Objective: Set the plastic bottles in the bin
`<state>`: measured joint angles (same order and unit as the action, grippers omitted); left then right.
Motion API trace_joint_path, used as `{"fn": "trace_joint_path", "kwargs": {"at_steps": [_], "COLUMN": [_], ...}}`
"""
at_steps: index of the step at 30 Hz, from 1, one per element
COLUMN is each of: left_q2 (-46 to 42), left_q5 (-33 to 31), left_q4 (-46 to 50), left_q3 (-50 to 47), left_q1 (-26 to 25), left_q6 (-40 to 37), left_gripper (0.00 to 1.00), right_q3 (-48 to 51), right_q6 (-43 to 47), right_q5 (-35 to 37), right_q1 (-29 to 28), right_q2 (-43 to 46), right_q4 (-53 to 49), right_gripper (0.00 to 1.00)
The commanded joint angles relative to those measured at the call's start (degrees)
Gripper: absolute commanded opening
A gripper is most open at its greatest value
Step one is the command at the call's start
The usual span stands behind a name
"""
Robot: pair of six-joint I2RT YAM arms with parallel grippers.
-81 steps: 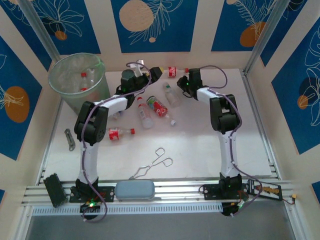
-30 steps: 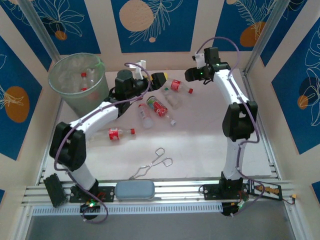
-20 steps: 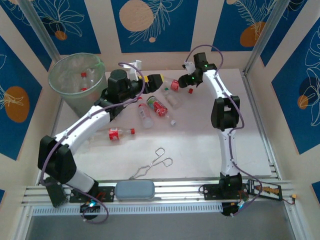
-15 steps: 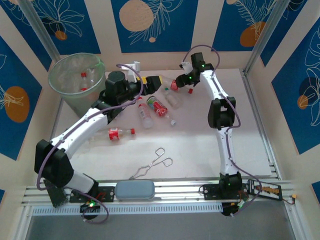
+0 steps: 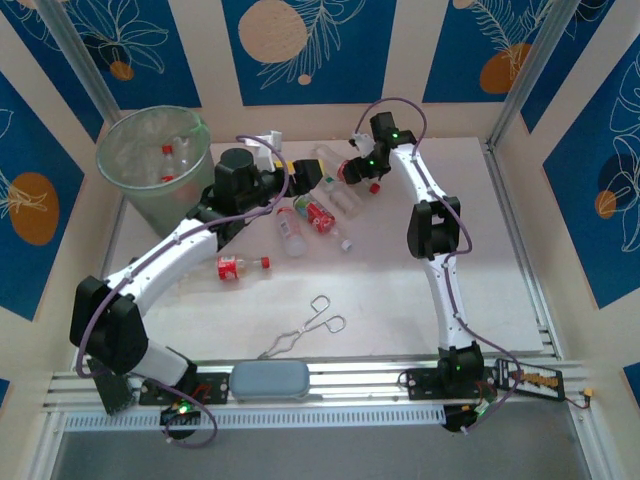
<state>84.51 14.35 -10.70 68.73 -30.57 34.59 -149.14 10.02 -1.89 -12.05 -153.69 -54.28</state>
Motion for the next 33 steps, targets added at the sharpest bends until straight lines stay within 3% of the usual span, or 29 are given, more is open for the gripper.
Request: {"fn": "trace_joint_path", "kwargs": {"at_steps": [1, 8, 14, 27, 33], "left_q2": [0.48, 1.42, 2.17, 5.74, 12.18], "left_q5": [-0.25, -0.73, -0.79, 0.23, 3.2], "left_q4": [-2.85, -4.24, -2.4, -0.9, -8.23], "left_q3": [0.58, 0.86, 2.85, 6.9, 8.48], "left_q1": [-0.5, -0.96, -1.68, -3.77, -4.13], "left_q6": [1.4, 2.85, 1.86, 1.88, 10.11], "left_gripper": [1.0, 1.0, 1.0, 1.0, 1.0], "right_q3": [0.21, 1.61, 4.73, 47.22, 66.69], "right_q6": [-0.35, -0.32, -5.23, -14.72, -20.02], "right_q5": [1.43, 0.59, 2.25, -1.88, -7.98], "right_q1": [1.12, 1.9, 3.47, 7.29, 6.6], "right_q2": [-1.78, -0.76, 2.93, 39.32, 56.7], "right_q4": [-5.27, -6.63, -4.97, 17.76, 28.05], "right_gripper": [0.7, 0.68, 0.59, 0.56, 0.56]}}
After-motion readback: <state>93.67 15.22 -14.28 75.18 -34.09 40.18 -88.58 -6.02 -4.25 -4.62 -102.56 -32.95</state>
